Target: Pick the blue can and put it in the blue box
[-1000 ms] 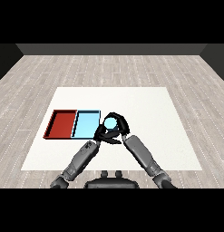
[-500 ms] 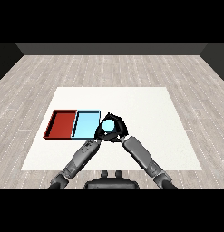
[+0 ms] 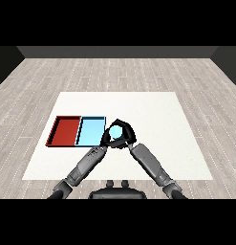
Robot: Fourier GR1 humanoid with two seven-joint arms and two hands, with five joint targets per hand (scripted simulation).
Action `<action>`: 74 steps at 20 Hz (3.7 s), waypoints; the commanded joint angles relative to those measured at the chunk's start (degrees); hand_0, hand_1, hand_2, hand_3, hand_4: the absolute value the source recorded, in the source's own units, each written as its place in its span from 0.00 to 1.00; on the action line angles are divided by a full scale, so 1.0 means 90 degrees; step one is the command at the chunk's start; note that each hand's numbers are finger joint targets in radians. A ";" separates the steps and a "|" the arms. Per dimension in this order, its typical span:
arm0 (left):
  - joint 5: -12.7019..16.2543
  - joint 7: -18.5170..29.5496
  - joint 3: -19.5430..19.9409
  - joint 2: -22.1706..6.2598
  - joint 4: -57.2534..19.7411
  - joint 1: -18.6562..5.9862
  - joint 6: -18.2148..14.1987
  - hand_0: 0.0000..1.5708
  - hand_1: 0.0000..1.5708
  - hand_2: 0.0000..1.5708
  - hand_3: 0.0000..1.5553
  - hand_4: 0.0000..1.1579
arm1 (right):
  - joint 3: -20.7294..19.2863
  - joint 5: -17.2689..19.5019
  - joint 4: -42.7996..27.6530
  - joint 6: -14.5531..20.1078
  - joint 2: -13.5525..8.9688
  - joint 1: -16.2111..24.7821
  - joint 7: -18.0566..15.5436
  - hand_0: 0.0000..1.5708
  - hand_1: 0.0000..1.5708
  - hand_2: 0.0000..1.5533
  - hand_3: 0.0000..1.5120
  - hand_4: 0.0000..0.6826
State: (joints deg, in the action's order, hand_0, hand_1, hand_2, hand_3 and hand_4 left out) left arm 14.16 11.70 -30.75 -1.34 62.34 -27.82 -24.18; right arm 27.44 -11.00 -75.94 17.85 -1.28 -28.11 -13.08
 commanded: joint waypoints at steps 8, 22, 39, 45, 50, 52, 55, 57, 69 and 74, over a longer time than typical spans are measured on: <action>0.0693 -0.0072 -0.0058 0.0141 -0.0650 -0.0672 -0.0461 0.53 0.53 0.55 0.37 0.55 | 0.0010 0.0029 -0.0392 -0.0144 0.0135 0.0161 0.0251 0.93 0.93 0.93 0.93 0.84; 0.1209 0.1809 -0.0037 0.0146 -0.0134 -0.0058 -0.0963 1.00 1.00 0.99 0.94 0.90 | 0.0200 -0.0011 -0.0692 0.0268 0.0140 0.0149 0.0912 0.00 0.00 0.00 0.00 0.00; 0.0305 0.1763 0.0626 -0.0350 -0.0368 -0.0029 -0.0860 1.00 1.00 1.00 0.94 0.97 | -0.1236 -0.0505 -0.2257 -0.0958 -0.0618 0.1509 0.0385 0.00 0.00 0.00 0.00 0.00; 0.0250 0.1503 0.1339 -0.0882 -0.1106 -0.0503 -0.1002 1.00 1.00 1.00 0.95 0.99 | -0.1696 -0.0724 -0.3325 -0.1136 -0.1041 0.2708 -0.0050 0.00 0.00 0.00 0.00 0.00; -0.0033 0.0538 0.1576 -0.1480 -0.2039 -0.1175 -0.1116 0.98 0.98 0.98 0.95 0.96 | -0.2131 -0.0776 -0.2667 -0.1134 -0.0954 0.2204 -0.0094 0.00 0.00 0.00 0.00 0.00; -0.0005 0.0354 0.1676 -0.1626 -0.2441 -0.1197 -0.0882 1.00 1.00 0.98 0.94 0.95 | -0.2328 -0.0951 -0.2403 -0.1234 -0.0919 0.2081 -0.0144 0.00 0.00 0.00 0.00 0.00; 0.0131 0.0963 0.2062 -0.1861 -0.3346 -0.1084 -0.0249 1.00 1.00 0.99 0.95 0.93 | -0.2154 -0.0944 -0.2348 -0.1293 -0.0750 0.2192 -0.0163 0.00 0.00 0.00 0.00 0.00; -0.0144 0.0695 0.1914 -0.1629 -0.4236 -0.1656 -0.0357 1.00 1.00 0.99 0.94 0.89 | -0.2376 -0.1012 -0.1853 -0.1415 -0.0690 0.2053 -0.0543 0.00 0.00 0.00 0.00 0.00; -0.0259 0.0609 0.2304 -0.0846 -0.6409 -0.2159 -0.0605 0.78 0.78 0.75 0.73 0.79 | -0.2761 -0.1181 -0.1726 -0.1556 -0.0848 0.2169 -0.0418 0.00 0.00 0.00 0.00 0.00; -0.0088 0.0065 0.2537 -0.0892 -0.6666 -0.2434 -0.0121 0.37 0.37 0.38 0.33 0.46 | -0.2789 -0.1356 -0.1742 -0.1549 -0.0681 0.1907 -0.0282 0.00 0.00 0.00 0.00 0.00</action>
State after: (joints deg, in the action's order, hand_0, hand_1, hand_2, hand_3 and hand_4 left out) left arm 13.35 15.93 -8.56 -9.37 5.49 -47.25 -27.75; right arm 2.02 -22.94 -90.17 3.37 -8.50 -11.42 -15.89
